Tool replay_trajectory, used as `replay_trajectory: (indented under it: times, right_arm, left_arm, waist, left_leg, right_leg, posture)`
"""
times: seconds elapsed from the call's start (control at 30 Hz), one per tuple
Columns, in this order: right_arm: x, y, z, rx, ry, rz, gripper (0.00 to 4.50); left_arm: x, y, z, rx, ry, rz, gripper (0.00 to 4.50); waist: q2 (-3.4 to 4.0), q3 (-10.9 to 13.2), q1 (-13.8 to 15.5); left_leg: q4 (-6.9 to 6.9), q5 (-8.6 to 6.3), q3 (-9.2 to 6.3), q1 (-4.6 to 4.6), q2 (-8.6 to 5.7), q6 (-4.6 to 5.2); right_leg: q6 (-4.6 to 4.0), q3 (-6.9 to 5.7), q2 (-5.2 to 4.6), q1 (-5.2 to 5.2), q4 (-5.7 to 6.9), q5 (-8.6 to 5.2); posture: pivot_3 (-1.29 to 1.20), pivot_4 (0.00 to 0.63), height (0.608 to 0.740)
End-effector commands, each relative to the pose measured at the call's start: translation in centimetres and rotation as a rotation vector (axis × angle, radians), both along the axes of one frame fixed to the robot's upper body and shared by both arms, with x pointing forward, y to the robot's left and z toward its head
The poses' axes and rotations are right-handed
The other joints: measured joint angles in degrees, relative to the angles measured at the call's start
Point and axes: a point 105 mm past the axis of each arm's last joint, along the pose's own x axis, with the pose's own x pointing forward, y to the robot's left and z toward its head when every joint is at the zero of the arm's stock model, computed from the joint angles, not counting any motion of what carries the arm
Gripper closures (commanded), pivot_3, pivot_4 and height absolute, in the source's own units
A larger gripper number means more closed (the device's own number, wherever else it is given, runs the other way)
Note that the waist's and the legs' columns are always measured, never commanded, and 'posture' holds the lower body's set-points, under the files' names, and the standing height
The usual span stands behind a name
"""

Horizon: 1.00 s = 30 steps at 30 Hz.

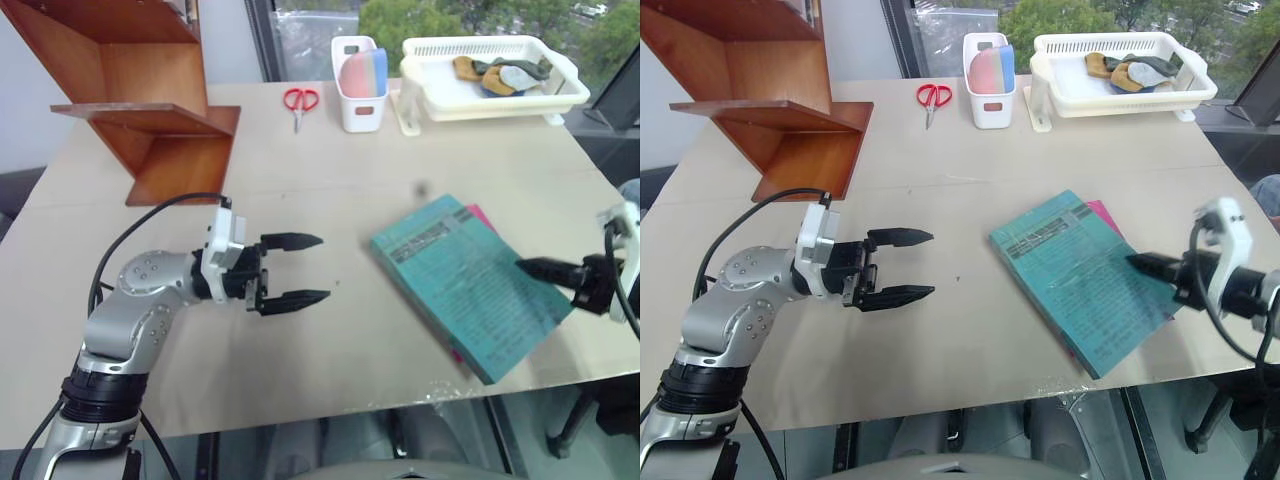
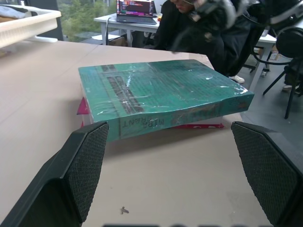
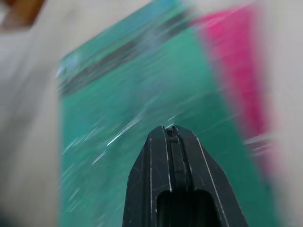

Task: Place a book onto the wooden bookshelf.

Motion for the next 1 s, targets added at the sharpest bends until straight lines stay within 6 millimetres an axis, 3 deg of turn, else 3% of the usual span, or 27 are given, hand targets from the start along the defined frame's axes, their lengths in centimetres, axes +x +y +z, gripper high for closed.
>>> replay_trajectory:
  times: [0.03,0.13,0.23,0.5,0.67,0.73,0.77,0.87,1.0]
  right_arm:
    - [-0.1,0.8,-2.6,-0.090,0.075,0.016,4.45]
    - [1.1,0.7,-5.0,-0.131,0.127,-0.035,4.45]
    - [2.7,1.2,-6.0,-0.123,0.119,-0.057,4.45]
    - [5.1,3.0,-5.4,-0.077,0.050,-0.026,4.45]
    - [5.8,4.3,-3.0,-0.029,-0.103,0.011,4.45]
    - [4.7,5.8,2.4,0.019,-0.519,0.063,4.45]
    - [3.6,5.9,3.7,0.007,-0.633,0.076,4.45]
    - [2.3,5.3,2.9,-0.070,-0.637,0.087,4.45]
    - [-0.3,4.8,0.9,-0.210,-0.602,0.243,3.15]
  left_arm:
    - [-0.2,-0.4,0.3,-0.003,-0.035,-0.014,0.00]
    - [-0.3,-0.4,0.2,-0.008,-0.033,-0.009,0.00]
    - [-0.4,-0.6,0.1,-0.012,-0.033,-0.002,0.00]
    - [-0.5,-0.8,-0.2,-0.027,-0.018,0.027,0.00]
    - [0.1,-0.9,-0.7,-0.045,0.003,0.088,0.00]
    - [0.2,-1.1,-1.1,-0.058,0.005,0.114,0.00]
    - [0.4,-1.2,-1.3,-0.065,0.009,0.124,0.00]
    - [0.6,-1.4,-1.8,-0.065,0.019,0.127,0.00]
    - [1.3,-1.7,-2.7,-0.082,0.052,0.148,0.00]
  waist:
    - [-0.05,-0.03,0.00]
    - [-0.22,-0.20,-0.23]
    - [-0.86,-0.60,-0.52]
    - [-1.04,-0.73,-0.41]
    - [-1.02,-0.73,-0.35]
    - [-0.93,-0.67,-0.06]
    - [-0.74,-0.56,0.20]
    - [-0.33,-0.30,0.70]
    - [-0.32,-0.29,1.68]
  left_leg:
    - [0.00,0.00,-0.01,0.01,0.00,0.00]
    - [0.05,0.00,-0.01,0.10,0.00,0.00]
    - [0.09,0.00,-0.09,0.32,0.09,0.00]
    - [0.63,0.00,-0.06,0.34,0.25,0.00]
    - [0.63,0.00,-0.08,0.22,0.25,0.00]
    - [0.60,0.00,-0.09,0.19,0.25,0.00]
    - [0.54,0.00,-0.12,0.12,0.22,0.00]
    - [0.51,-0.01,-0.14,-0.04,0.10,0.01]
    - [0.51,-0.04,-0.18,-0.01,0.03,0.04]
  right_leg:
    - [0.00,-0.01,0.00,0.01,0.00,0.00]
    - [0.00,0.01,0.01,0.06,0.02,0.00]
    - [-0.02,-0.06,0.09,0.33,-0.01,-0.01]
    - [-0.25,-0.07,0.09,0.41,0.06,0.06]
    - [-0.26,-0.07,0.11,0.38,0.08,0.10]
    - [-0.09,-0.08,0.14,0.37,0.07,0.19]
    - [-0.08,-0.10,0.14,0.32,0.04,0.18]
    - [0.04,-0.14,0.05,0.25,0.02,0.13]
    - [0.04,-0.22,-0.02,0.33,-0.06,0.11]
  posture:
    - [0.00,0.150,0.740]
    - [0.00,0.150,0.740]
    - [0.00,0.150,0.740]
    - [0.00,0.150,0.740]
    - [0.00,0.150,0.740]
    - [0.00,0.150,0.740]
    - [0.00,0.150,0.740]
    - [0.00,0.150,0.740]
    - [0.00,0.150,0.740]
